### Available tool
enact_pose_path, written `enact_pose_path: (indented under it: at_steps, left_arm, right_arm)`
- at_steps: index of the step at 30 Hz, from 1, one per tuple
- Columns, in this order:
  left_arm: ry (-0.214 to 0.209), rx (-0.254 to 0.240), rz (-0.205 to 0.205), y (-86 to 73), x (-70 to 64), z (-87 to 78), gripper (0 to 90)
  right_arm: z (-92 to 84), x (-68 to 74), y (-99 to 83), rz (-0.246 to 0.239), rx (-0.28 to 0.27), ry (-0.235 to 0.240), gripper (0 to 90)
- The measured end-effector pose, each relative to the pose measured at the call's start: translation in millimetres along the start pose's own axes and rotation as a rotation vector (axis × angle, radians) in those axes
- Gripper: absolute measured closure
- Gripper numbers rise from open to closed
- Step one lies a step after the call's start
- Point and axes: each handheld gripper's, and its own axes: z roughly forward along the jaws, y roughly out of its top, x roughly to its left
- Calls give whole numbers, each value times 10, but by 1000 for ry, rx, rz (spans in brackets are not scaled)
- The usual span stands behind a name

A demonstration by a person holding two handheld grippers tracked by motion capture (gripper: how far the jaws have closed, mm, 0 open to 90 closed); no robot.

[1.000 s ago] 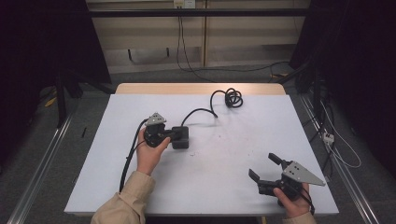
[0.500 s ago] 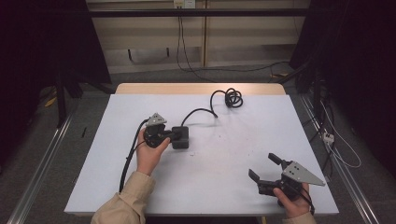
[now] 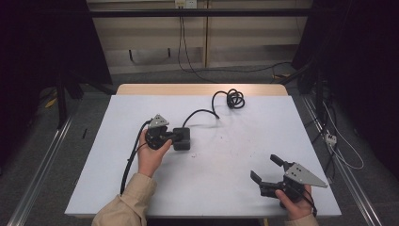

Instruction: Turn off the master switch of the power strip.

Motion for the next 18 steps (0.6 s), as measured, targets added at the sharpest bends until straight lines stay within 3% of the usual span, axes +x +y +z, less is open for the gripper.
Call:
enact_pose_path:
  at_steps: [4, 11, 18]
  left_arm:
    - [14, 10, 35, 9, -5, -4, 900]
    - [15, 6, 34, 6, -22, 2, 900]
    - [24, 4, 59, 2, -39, 18, 900]
  right_arm:
    - [1, 4, -1, 0, 0, 0, 49]
    - [0, 13, 1, -2, 1, 0, 49]
    - [2, 22, 2, -1, 0, 2, 49]
